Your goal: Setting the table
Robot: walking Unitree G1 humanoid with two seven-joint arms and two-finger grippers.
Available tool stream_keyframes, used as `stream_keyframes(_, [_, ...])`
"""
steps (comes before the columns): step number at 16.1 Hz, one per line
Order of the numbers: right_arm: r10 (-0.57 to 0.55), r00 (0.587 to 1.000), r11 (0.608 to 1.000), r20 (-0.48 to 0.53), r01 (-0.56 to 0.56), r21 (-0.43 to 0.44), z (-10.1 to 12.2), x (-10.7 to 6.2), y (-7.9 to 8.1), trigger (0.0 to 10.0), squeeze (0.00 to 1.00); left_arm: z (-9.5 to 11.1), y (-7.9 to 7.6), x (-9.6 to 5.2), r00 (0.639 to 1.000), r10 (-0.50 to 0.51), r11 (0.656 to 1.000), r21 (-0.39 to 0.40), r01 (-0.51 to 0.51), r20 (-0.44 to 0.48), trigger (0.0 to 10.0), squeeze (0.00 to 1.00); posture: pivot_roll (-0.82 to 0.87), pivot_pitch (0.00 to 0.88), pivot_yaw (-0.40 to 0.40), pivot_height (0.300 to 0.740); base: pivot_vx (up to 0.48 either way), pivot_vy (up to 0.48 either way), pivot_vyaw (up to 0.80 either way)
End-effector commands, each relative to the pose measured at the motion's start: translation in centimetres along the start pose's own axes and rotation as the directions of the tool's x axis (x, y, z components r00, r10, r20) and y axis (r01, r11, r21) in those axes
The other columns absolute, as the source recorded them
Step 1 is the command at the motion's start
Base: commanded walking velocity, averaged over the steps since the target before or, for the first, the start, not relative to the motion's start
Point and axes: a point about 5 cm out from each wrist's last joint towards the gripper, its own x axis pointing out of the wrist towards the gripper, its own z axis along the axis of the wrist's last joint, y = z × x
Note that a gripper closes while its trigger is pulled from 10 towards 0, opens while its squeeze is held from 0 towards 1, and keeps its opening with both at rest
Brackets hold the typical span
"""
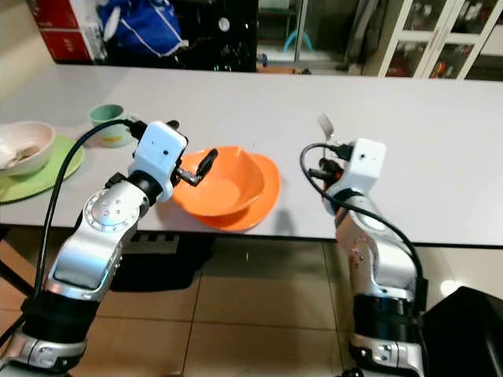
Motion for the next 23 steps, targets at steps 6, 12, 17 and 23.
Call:
stream_keyframes(6, [0.011, 0.996, 0.998, -0.083, -0.017, -0.065, -0.4, 2.0, 0.5, 10.0, 0.0, -0.8, -0.2, -1.3, 0.986, -0.16, 0.987, 0.008, 0.161, -0.055, 10.0, 0.0, -0.02, 0.0, -0.002, 0.74, 0.0, 0.0, 0.0])
stream_keyframes(12, [0.001, 0.992, 0.999, -0.125, -0.006, -0.044, -1.9, 4.6, 1.2, 10.0, 0.0, -1.6, -0.3, -3.9, 0.944, -0.315, 0.949, -0.02, 0.315, -0.092, 10.0, 0.0, 0.0, 0.0, -0.007, 0.74, 0.0, 0.0, 0.0])
stream_keyframes(17, [-0.032, 0.984, 0.998, -0.177, 0.023, -0.055, -4.4, 5.1, 1.7, 10.0, 0.0, -1.9, -0.6, -5.4, 0.926, -0.361, 0.932, -0.053, 0.358, -0.108, 10.0, 0.0, 0.02, 0.0, -0.011, 0.74, 0.0, 0.0, 0.0])
stream_keyframes(23, [-0.022, 0.973, 0.999, -0.229, 0.028, 0.024, -6.3, 5.0, 2.0, 10.0, 0.0, -1.8, -0.6, -5.8, 0.925, -0.361, 0.932, -0.062, 0.356, -0.121, 10.0, 0.0, 0.02, 0.0, -0.011, 0.74, 0.0, 0.0, 0.0])
